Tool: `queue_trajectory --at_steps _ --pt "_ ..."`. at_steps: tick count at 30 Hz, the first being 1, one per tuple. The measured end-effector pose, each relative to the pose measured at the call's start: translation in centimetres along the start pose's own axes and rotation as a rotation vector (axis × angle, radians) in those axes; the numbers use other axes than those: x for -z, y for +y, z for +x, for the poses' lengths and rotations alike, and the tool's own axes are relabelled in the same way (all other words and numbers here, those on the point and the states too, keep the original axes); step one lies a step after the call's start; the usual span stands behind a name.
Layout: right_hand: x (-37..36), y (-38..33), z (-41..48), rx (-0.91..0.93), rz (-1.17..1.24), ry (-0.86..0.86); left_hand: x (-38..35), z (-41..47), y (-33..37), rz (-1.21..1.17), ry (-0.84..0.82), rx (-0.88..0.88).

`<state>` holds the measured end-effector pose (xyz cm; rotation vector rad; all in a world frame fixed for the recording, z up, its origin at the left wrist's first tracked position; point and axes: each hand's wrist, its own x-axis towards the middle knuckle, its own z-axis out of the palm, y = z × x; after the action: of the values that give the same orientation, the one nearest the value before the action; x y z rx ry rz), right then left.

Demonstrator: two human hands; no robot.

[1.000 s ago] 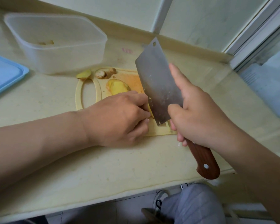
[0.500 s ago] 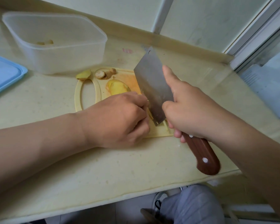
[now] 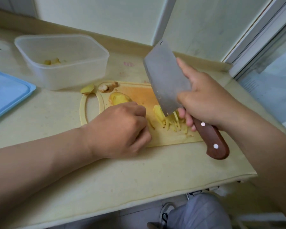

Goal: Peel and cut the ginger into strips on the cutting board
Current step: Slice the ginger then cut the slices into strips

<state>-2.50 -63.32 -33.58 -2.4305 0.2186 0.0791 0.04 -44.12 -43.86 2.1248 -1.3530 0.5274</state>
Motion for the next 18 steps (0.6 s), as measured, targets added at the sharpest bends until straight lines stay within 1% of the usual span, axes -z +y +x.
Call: queue_trajectory --at_steps 2,5,8,11,15,18 --pt "-0.2 0.1 -0.6 0.006 0.058 -0.012 0.1 0.1 0.1 0.024 0.061 0.002" --pt "-1.4 0.3 -1.6 0.017 0.136 -0.075 0.3 0.2 0.4 0.052 0.156 0.004" --pt "-2.9 0.9 -1.9 0.001 0.136 -0.151 0.4 0.3 0.5 0.094 0.226 -0.006" --pt "-3.1 1.8 -1.2 -0.043 0.115 -0.151 0.3 0.2 0.4 0.118 0.249 0.018" --pt "-0.9 3.1 0.5 -0.084 0.082 -0.109 0.2 0.1 0.1 0.133 0.244 0.025" --pt "0.3 3.8 1.7 -0.092 0.062 -0.119 0.4 0.3 -0.3 0.159 0.252 0.034"
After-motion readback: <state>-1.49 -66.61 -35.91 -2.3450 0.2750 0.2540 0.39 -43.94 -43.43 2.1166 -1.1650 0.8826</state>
